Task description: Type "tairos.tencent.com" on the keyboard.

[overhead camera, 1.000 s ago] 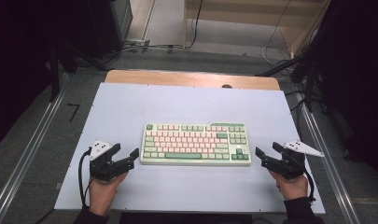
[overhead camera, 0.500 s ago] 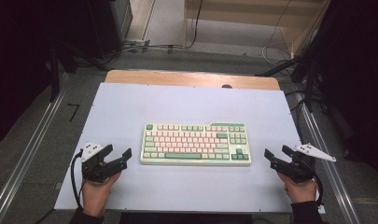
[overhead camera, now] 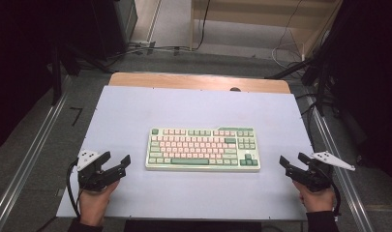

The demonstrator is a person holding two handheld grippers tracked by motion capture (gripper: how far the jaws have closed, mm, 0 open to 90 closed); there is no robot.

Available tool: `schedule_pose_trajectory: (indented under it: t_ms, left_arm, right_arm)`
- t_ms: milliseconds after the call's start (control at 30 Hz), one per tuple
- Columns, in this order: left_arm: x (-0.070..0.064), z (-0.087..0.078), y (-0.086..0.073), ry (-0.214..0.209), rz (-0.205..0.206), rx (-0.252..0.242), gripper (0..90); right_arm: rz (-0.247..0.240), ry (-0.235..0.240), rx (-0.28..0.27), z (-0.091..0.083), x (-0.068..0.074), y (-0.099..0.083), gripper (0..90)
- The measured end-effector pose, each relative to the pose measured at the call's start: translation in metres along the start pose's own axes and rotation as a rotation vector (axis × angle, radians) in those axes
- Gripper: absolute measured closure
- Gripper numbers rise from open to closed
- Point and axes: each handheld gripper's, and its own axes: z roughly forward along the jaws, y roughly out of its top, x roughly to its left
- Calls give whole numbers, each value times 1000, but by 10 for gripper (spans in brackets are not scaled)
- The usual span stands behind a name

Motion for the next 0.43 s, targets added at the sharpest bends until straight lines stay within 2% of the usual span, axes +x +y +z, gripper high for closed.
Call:
schedule_pose_trajectory:
  t_ms: [300, 433]
  left_arm:
    - [5, -1, -2, 17, -3, 2, 254]
    - [9, 1, -2, 25, -11, 7, 254]
  right_arm:
    - [21, -26, -6, -6, -9, -4, 222]
    - [36, -38, -7, -7, -12, -5, 191]
